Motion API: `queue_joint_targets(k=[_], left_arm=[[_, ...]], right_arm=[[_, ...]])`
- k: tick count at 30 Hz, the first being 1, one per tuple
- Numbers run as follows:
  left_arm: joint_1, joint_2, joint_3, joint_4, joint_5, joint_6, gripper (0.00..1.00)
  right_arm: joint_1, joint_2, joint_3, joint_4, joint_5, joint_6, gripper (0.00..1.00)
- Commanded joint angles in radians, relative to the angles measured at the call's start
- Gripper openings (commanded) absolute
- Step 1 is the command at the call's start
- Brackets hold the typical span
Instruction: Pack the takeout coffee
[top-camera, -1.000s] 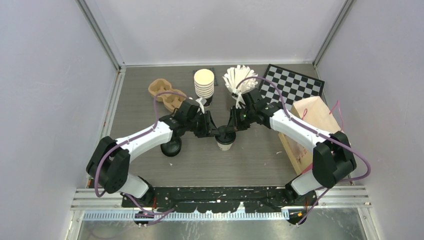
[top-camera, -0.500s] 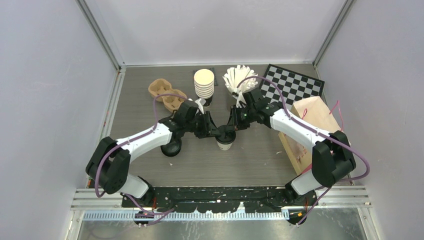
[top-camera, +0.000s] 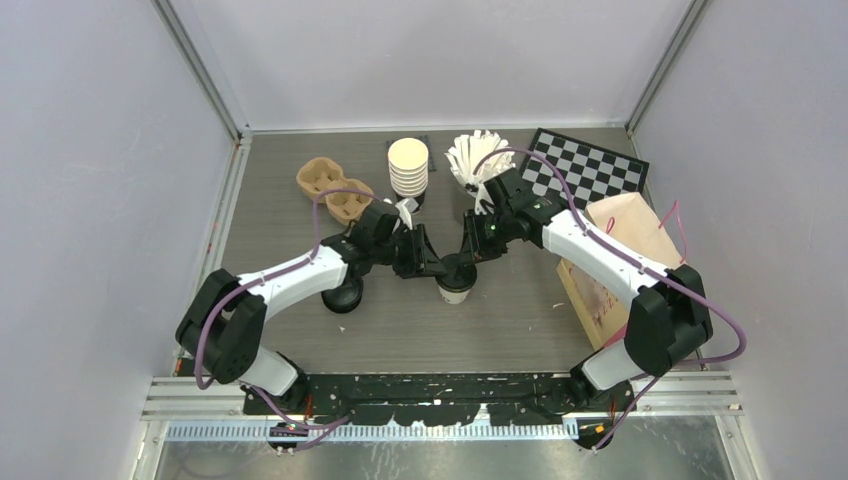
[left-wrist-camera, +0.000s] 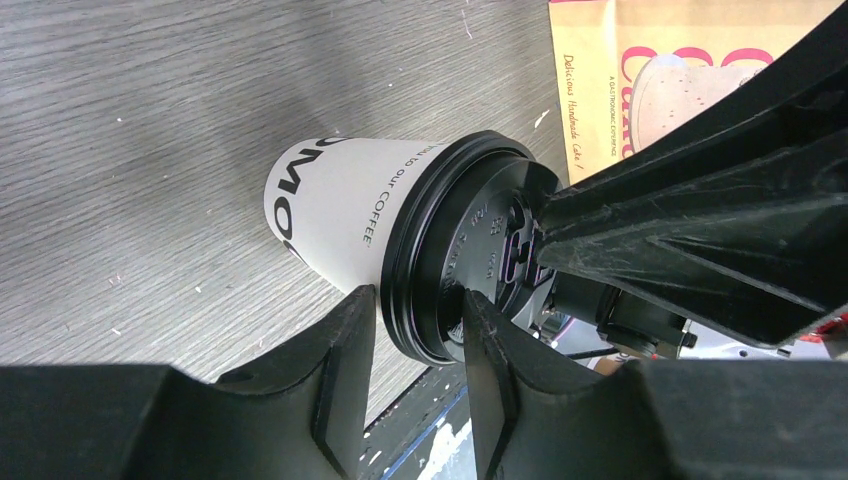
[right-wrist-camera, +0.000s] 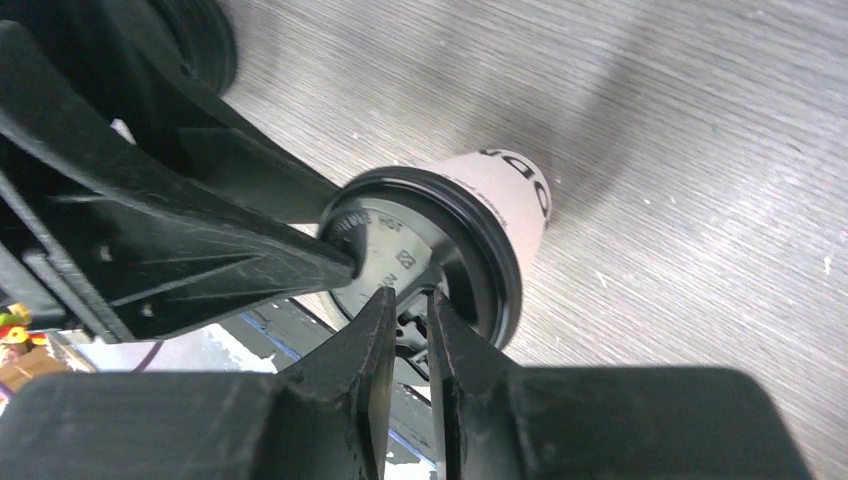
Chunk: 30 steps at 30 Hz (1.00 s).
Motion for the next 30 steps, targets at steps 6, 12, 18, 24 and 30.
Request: queue_joint_targets(k=[6, 12, 18, 24, 30], left_arm=[[-0.009, 0.012, -0.012, -0.010, -0.011, 0.021, 0.38], [-0.007, -0.042, 0.098, -0.130, -0.022, 0.076, 0.39], [-0.005, -0.174, 0.288, -0.375, -0.175, 0.175, 0.48], [-0.005, -0.314, 0.332, -0.604, -0.406, 0.250, 0.72], [-0.006, -0.466, 0.271, -0.755, -0.529, 0.310, 1.00]], right_arm=[[0.005, -0.010, -0.027, -0.041, 0.131, -0.033, 0.24], [0.006, -0.063, 0.045, -0.074, 0.077, -0.032, 0.24], [0.019, -0.126, 0.115, -0.141, 0.076, -0.037, 0.38], [0.071, -0.161, 0.111, -0.166, 0.204, -0.063, 0.86], [0.191, -0.136, 0.121, -0.211, 0.374, -0.115, 0.89]])
